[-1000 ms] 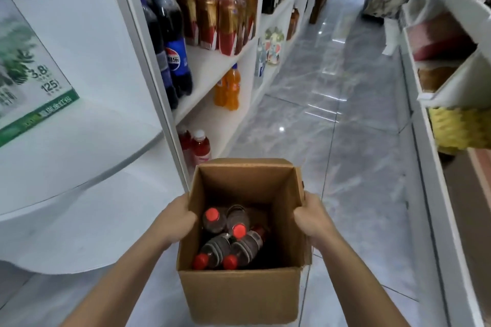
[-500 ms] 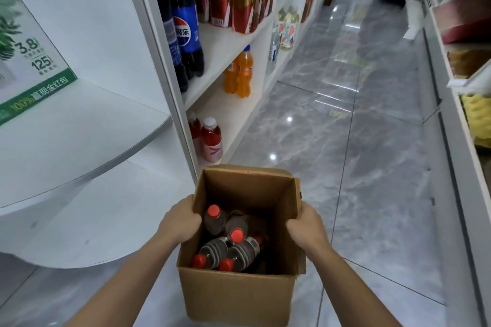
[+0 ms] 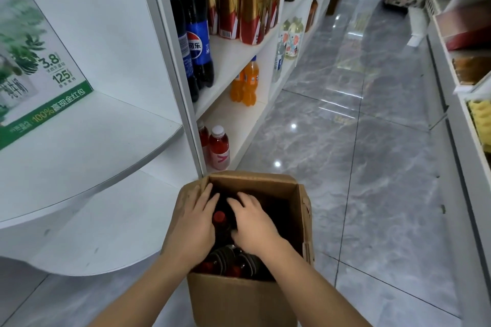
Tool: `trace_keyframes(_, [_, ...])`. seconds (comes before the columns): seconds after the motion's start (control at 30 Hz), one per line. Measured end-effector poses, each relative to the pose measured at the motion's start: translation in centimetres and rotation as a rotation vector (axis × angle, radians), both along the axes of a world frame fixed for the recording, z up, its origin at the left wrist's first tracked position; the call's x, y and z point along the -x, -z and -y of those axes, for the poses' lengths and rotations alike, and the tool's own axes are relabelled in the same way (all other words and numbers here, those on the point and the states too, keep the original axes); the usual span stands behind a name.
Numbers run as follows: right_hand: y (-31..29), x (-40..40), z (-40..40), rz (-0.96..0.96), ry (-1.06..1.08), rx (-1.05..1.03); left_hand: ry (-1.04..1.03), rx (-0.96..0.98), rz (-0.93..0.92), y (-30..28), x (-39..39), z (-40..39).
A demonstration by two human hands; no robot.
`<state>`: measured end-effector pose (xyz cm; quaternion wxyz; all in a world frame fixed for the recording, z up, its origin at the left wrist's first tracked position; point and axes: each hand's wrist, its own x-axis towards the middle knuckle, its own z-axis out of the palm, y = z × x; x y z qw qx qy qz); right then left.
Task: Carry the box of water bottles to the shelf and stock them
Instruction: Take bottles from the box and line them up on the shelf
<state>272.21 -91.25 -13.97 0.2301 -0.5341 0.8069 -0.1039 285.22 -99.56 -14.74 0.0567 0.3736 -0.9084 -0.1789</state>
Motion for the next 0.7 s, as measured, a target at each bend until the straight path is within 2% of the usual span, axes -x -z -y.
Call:
trace_keyframes(0.07, [1.1, -0.8, 2.0, 0.046, -0.035, -0.126, -0.037, -0.030, -0.015, 0.5, -0.5, -0.2])
trace_keyframes(0.17, [2.7, -1.9, 4.2, 0.046, -0.069, -0.188, -0.162, -0.136, -0.035, 0.8, -1.4, -0.3])
trace_keyframes(0.27, [4.1, -2.9, 5.0, -0.001, -0.116, -0.246, -0.177, -0.285, -0.017, 1.0, -2.5, -0.3])
trace_keyframes(0.57, [3.7, -2.8, 4.9, -0.132, -0.096, -0.225, -0.134, -0.338, -0.017, 1.6, -2.8, -0.1])
trace_keyframes(0.7, [1.1, -2.4, 3.7, -0.116, -0.037, -0.071, -0.158, -0.320, -0.003, 0.8, -2.9, 0.8])
